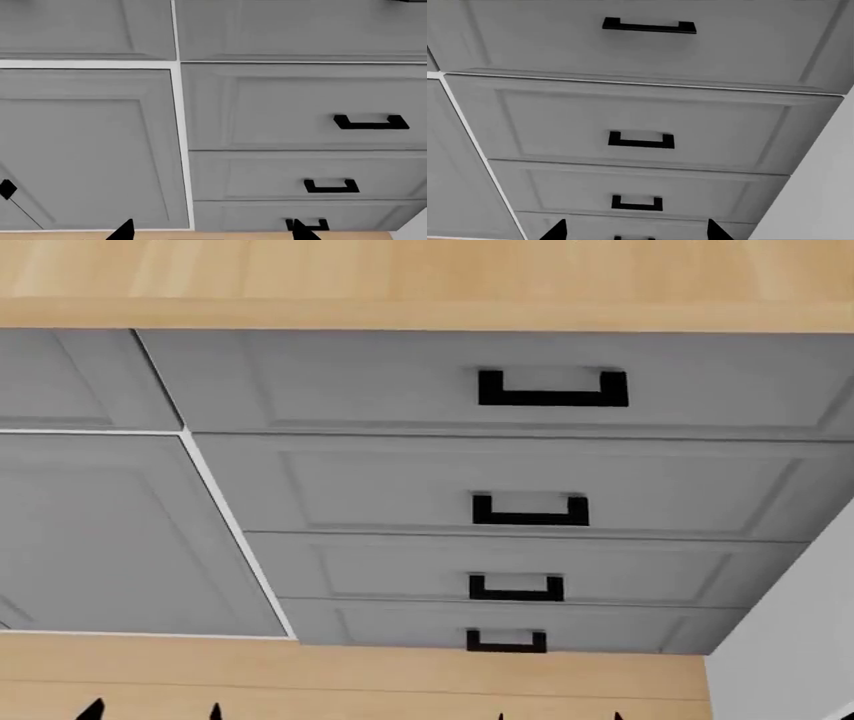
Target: Open the right drawer.
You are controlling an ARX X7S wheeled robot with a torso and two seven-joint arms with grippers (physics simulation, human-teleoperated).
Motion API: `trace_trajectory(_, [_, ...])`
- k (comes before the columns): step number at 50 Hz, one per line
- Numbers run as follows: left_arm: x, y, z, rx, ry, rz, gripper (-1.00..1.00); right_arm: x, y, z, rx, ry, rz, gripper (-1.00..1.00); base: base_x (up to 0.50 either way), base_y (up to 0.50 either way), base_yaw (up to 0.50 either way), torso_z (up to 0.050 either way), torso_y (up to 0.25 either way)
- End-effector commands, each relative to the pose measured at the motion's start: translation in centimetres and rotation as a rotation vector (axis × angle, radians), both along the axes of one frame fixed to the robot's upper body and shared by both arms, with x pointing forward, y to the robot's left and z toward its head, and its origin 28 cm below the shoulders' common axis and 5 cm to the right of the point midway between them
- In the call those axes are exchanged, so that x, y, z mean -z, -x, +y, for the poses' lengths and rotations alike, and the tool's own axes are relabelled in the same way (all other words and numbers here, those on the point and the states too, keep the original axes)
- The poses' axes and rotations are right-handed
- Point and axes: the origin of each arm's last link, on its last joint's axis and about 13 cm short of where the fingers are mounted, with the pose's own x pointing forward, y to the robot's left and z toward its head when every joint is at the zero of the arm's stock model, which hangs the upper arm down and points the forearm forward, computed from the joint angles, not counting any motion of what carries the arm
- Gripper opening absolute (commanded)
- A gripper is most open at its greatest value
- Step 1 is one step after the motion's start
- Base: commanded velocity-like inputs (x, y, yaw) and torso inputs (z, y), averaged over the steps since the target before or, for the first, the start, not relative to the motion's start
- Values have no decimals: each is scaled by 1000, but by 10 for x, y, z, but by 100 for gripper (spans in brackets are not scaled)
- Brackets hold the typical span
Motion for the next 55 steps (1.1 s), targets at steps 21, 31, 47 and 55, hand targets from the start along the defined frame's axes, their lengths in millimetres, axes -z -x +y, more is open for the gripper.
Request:
trace_trajectory(21, [-2,-1,0,7,58,2,100,-2,-2,1,-41,-18,-24,100,0,0,0,0,0])
trace_trajectory(31, [-2,-1,0,9,50,-1,100,-2,-2,1,-42,-16,-24,100,150,0,0,0,0])
trace_trajectory(47, [-2,-1,-1,7,49,1,100,-1,-2,0,-44,-13,-22,100,297,0,0,0,0])
trace_trajectory(55, [-2,-1,-1,9,46,3,100,-1,-2,0,-43,-12,-18,100,266,0,0,0,0])
